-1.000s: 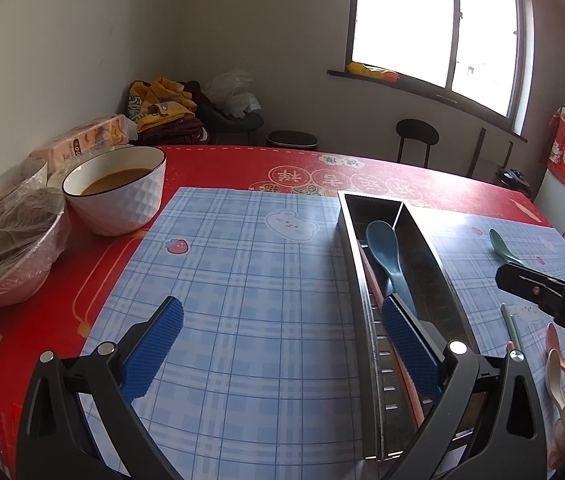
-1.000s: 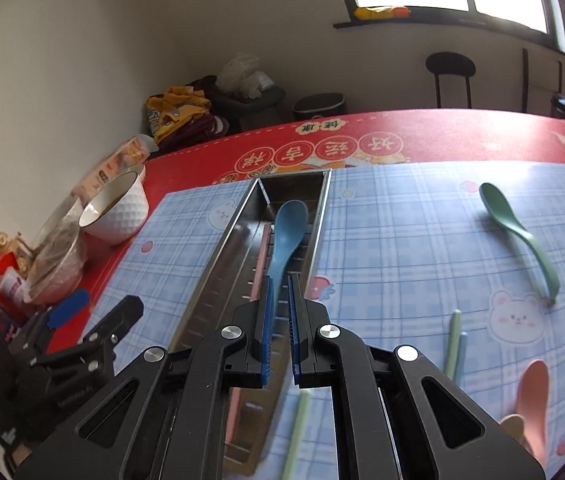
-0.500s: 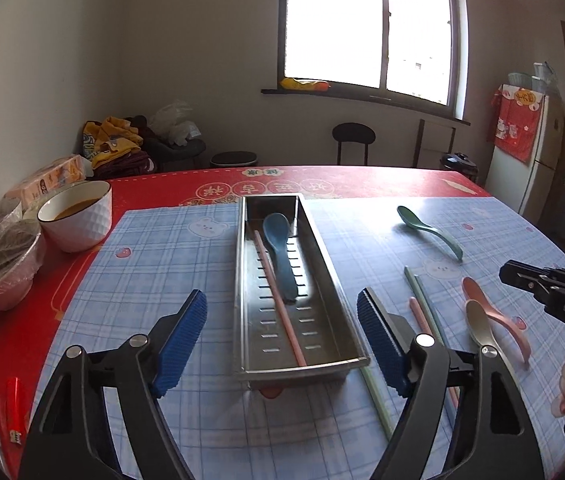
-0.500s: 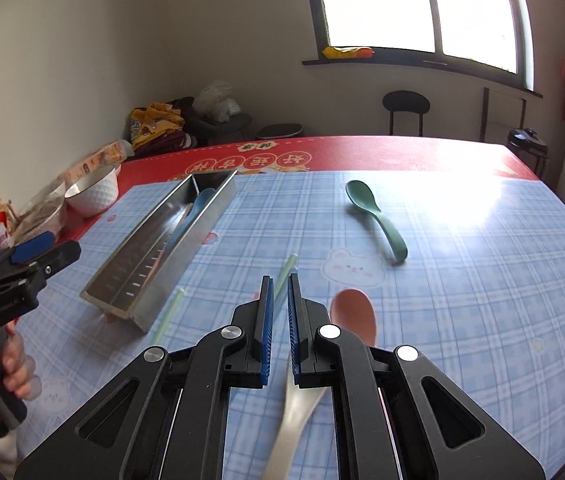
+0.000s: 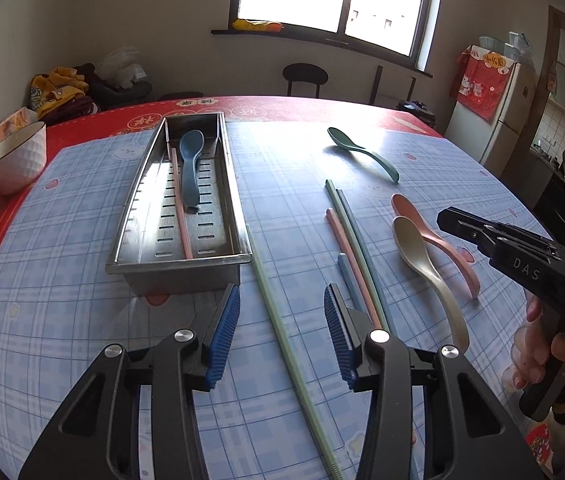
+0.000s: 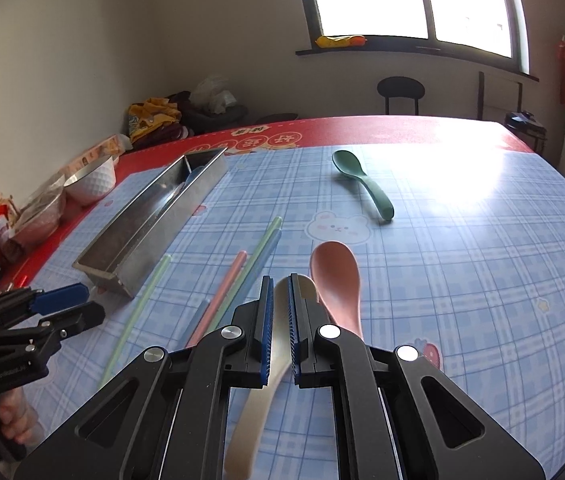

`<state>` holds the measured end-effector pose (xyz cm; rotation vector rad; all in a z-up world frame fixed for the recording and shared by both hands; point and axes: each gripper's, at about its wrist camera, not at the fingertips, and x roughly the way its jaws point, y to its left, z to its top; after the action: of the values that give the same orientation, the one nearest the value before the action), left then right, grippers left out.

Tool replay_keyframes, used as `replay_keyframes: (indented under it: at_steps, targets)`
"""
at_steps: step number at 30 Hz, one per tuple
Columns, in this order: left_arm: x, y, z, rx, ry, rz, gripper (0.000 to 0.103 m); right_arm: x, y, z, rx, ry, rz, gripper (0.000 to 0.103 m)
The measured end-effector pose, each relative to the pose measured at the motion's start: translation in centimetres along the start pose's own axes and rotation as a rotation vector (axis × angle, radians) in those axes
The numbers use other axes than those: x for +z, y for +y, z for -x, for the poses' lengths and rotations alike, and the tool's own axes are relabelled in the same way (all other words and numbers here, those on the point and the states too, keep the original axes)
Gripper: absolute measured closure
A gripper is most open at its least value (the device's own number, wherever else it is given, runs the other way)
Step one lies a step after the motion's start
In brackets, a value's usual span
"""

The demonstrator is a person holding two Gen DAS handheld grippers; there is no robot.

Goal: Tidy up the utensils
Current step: 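Grasp the green stick with the left tool while the right tool approaches the beige spoon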

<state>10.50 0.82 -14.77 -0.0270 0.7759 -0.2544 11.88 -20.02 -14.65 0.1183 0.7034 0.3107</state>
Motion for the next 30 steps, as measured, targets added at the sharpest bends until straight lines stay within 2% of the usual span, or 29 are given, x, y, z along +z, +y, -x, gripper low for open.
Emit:
replay_keyframes:
  at_steps: [5,10,12,27,30]
  targets:
    - [-0.5,-0.2,-1.3,0.005,0.059,0.010,0.067,-0.6,-0.4,0.1,0.014,-0.005,-0.012,0.095]
    - [-0.6,-0.1,-2.6,0.020,0.104,0.022,0.078,-0.6,-0.9,0.2,0.041,-0.012,-0.037,0.095]
    - [-0.7,-0.1,-3.1,0.043,0.122,0.016,0.086,-0.7,-1.2,0.3,0.046,-0.011,-0.046,0.095]
    - [-0.5,-0.9,-3.8,0.084,0.121,-0.038,0.087,-0.7,-1.8,-0.1,0.091,0.013,-0.071,0.095]
    - [-0.6,-0.5,-3.5,0.070,0.112,-0.011,0.095,-0.6,-1.7,-0.2,0.090,0.017,-0.068,0.095]
